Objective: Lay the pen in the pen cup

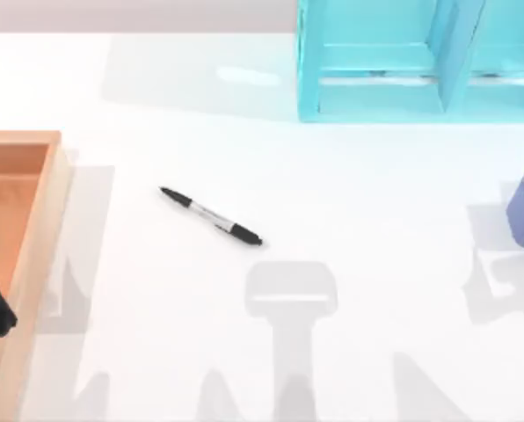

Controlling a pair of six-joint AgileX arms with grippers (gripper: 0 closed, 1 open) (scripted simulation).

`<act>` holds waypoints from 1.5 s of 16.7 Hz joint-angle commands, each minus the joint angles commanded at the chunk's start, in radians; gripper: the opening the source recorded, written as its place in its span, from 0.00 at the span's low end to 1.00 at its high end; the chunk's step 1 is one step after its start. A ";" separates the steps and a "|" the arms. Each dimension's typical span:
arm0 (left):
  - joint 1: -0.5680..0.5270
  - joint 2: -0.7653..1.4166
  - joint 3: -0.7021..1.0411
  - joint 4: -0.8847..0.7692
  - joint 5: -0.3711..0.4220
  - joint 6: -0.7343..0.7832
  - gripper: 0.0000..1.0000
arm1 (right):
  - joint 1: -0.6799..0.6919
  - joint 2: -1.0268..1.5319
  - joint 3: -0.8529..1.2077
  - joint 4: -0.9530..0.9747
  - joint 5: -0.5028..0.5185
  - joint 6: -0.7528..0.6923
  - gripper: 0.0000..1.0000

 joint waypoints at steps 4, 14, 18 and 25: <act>0.000 0.000 0.000 0.000 0.000 0.000 1.00 | 0.108 0.389 0.282 -0.199 -0.053 -0.050 1.00; 0.000 0.000 0.000 0.000 0.000 0.000 1.00 | 0.363 1.509 1.180 -0.830 -0.150 -0.154 1.00; 0.000 0.000 0.000 0.000 0.000 0.000 1.00 | 0.429 1.849 1.552 -0.981 -0.174 -0.181 1.00; 0.000 0.000 0.000 0.000 0.000 0.000 1.00 | 0.485 2.150 2.012 -1.042 -0.201 -0.206 1.00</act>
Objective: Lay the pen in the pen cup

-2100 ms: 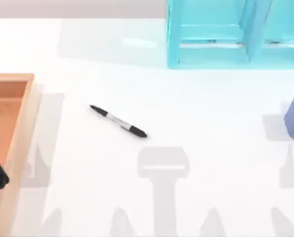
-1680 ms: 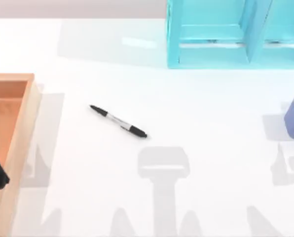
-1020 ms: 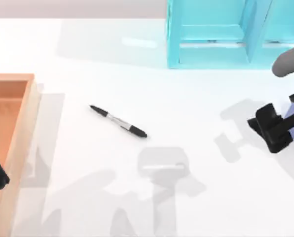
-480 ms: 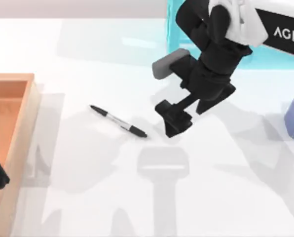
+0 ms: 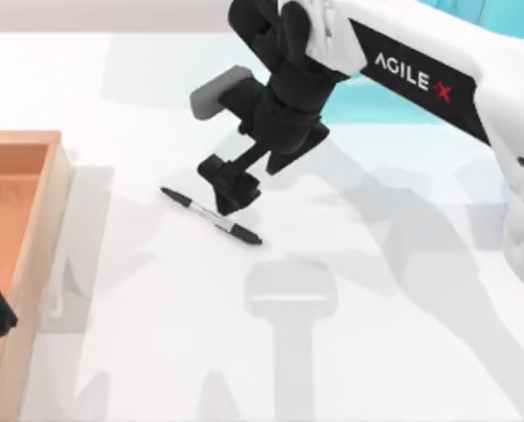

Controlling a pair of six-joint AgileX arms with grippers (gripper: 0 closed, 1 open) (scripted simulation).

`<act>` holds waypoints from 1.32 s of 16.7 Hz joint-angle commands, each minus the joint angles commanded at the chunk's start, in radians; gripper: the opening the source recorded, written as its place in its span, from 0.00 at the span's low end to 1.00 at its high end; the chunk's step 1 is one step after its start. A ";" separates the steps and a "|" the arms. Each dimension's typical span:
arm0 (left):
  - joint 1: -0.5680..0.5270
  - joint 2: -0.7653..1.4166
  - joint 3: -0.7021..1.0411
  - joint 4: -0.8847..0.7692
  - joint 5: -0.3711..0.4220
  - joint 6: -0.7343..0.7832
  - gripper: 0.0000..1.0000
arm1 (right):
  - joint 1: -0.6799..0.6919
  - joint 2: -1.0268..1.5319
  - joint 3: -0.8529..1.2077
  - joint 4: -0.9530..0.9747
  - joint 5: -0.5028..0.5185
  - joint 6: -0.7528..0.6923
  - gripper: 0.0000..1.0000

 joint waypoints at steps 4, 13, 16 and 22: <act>0.000 0.000 0.000 0.000 0.000 0.000 1.00 | 0.005 0.026 0.055 0.006 -0.004 -0.003 1.00; 0.000 0.000 0.000 0.000 0.000 0.000 1.00 | 0.028 0.102 0.033 0.111 0.002 0.021 1.00; 0.000 0.000 0.000 0.000 0.000 0.000 1.00 | 0.051 0.175 0.014 0.213 0.009 0.045 1.00; 0.000 0.000 0.000 0.000 0.000 0.000 1.00 | 0.059 0.197 0.010 0.238 0.011 0.052 0.92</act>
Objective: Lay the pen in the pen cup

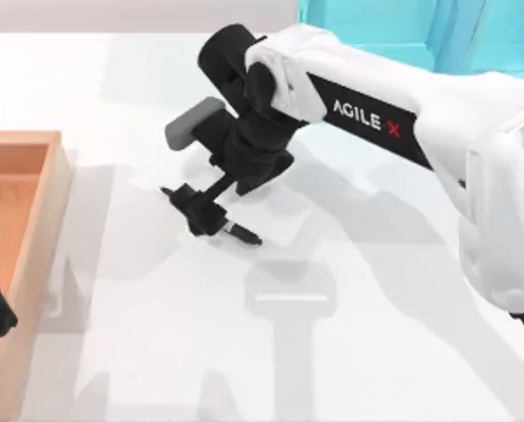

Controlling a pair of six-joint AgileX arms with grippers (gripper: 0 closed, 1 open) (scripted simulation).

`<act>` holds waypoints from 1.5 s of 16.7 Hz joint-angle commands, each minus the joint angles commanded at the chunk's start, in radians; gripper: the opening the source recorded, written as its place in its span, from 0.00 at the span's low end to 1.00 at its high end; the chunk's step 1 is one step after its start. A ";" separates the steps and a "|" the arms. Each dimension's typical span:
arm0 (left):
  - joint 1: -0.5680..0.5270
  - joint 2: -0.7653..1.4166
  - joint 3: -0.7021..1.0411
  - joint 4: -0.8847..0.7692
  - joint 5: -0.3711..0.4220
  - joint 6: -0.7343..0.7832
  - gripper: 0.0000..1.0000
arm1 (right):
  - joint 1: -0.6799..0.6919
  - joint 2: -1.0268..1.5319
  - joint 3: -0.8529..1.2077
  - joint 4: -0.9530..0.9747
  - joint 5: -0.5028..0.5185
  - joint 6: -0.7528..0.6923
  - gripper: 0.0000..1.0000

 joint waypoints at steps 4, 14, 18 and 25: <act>0.000 0.000 0.000 0.000 0.000 0.000 1.00 | 0.000 0.000 0.000 0.000 0.000 0.000 0.62; 0.000 0.000 0.000 0.000 0.000 0.000 1.00 | 0.000 0.000 0.000 0.000 0.000 0.000 0.00; 0.000 0.000 0.000 0.000 0.000 0.000 1.00 | 0.000 0.000 0.000 0.000 0.000 0.000 0.00; 0.000 0.000 0.000 0.000 0.000 0.000 1.00 | 0.007 -0.119 -0.044 -0.016 0.033 0.014 0.00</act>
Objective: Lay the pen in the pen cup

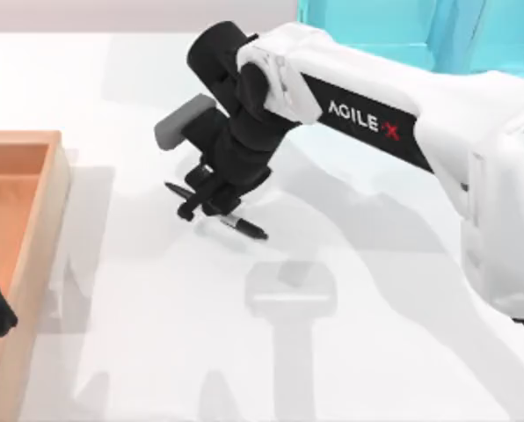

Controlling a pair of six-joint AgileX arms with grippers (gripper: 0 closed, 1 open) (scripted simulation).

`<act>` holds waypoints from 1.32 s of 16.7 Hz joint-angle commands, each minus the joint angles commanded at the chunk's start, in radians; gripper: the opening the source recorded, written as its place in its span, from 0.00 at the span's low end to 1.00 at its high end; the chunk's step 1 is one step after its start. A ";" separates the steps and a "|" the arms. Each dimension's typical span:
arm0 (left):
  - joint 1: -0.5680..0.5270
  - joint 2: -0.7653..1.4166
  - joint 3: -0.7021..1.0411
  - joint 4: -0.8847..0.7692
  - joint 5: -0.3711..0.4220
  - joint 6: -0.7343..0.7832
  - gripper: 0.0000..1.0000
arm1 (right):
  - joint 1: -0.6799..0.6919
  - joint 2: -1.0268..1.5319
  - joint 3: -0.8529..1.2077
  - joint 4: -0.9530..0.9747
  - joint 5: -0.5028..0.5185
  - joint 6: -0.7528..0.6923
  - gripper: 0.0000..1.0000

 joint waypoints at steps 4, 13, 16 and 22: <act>0.000 0.000 0.000 0.000 0.000 0.000 1.00 | 0.076 -0.209 -0.154 -0.039 0.019 0.070 0.00; 0.000 0.000 0.000 0.000 0.000 0.000 1.00 | 0.199 -0.528 -0.387 -0.095 0.052 0.185 0.00; 0.000 0.000 0.000 0.000 0.000 0.000 1.00 | 0.194 -0.525 -0.384 -0.093 0.049 0.185 0.00; 0.000 0.000 0.000 0.000 0.000 0.000 1.00 | 0.036 -0.544 -0.483 -0.013 -0.137 0.002 0.00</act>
